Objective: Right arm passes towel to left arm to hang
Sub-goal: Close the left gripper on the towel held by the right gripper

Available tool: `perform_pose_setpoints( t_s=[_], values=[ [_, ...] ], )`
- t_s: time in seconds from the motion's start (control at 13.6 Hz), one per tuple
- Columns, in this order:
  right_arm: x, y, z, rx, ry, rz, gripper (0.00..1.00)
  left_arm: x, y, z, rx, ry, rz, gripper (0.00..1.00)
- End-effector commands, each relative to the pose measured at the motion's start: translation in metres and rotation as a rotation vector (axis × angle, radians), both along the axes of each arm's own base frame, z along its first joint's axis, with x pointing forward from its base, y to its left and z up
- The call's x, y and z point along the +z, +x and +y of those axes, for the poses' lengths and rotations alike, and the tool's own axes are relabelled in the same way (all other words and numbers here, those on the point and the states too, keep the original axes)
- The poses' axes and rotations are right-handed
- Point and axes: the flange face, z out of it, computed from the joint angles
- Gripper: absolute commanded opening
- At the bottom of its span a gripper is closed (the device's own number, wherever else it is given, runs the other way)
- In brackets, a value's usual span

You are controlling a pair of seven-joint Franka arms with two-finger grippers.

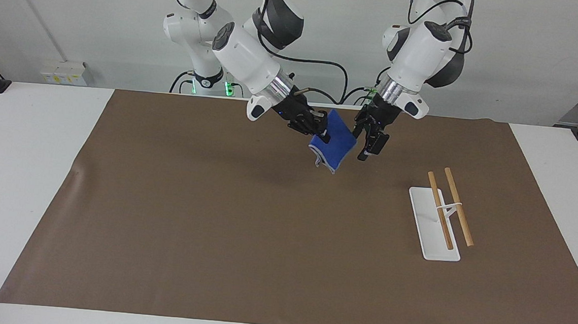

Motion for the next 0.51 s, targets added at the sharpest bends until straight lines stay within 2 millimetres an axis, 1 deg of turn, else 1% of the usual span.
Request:
perform_pose_setpoints(
  t_s=[0.0,0.22,0.29,0.44],
  values=[
    [0.0,0.004,-0.002,-0.01,0.022,-0.003,0.0,-0.009,-0.01,0.004,0.034,-0.018,0.013,1.0],
    [0.0,0.004,-0.002,-0.009,0.021,-0.005,0.0,0.0,-0.002,0.003,0.059,-0.046,-0.063,1.0],
    [0.0,0.004,-0.002,-0.009,0.021,-0.005,0.0,0.0,-0.002,0.0,0.059,-0.05,-0.073,1.0],
    [0.0,0.004,-0.002,-0.009,0.021,-0.005,0.0,0.001,0.001,-0.001,0.077,-0.062,-0.087,1.0]
  ],
)
